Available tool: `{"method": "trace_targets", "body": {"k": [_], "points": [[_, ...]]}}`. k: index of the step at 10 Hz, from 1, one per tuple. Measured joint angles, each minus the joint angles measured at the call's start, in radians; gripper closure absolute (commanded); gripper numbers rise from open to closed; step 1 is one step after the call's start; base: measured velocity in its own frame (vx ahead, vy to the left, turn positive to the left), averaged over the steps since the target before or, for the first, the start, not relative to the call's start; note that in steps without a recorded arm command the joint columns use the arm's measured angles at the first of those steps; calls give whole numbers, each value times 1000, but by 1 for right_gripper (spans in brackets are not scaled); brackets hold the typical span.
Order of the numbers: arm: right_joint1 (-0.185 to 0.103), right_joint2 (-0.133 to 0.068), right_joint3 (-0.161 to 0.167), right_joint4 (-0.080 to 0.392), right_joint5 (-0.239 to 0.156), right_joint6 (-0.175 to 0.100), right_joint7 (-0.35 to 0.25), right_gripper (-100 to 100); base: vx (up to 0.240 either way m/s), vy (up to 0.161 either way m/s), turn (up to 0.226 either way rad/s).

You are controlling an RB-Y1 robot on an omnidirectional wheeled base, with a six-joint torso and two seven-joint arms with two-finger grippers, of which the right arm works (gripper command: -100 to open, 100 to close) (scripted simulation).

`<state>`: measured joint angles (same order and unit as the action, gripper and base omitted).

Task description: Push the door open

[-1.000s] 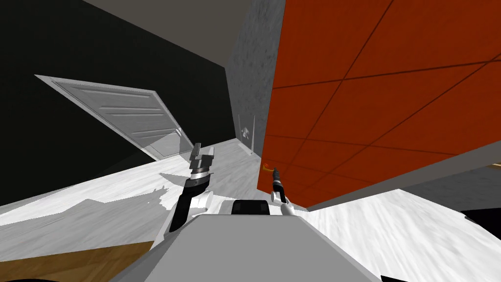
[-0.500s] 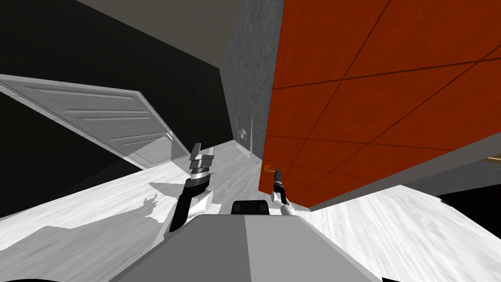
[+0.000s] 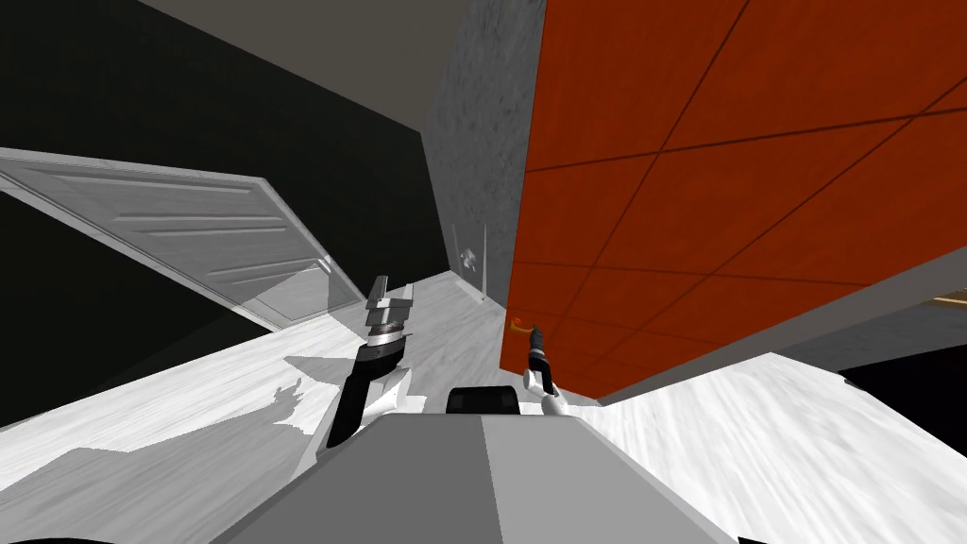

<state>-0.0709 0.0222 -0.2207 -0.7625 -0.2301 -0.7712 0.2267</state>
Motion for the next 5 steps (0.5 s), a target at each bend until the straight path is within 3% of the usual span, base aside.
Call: {"method": "trace_targets", "body": {"k": [1, 3, 5], "points": [[-22, -5, -4, 35, -3, -10, -1, 100, 12, 3, 10], [-55, -11, -9, 110, -6, -58, -6, 100, 6, -4, -15], [-13, -1, -4, 28, -2, -18, 5, 100, -10, -11, -9]]}}
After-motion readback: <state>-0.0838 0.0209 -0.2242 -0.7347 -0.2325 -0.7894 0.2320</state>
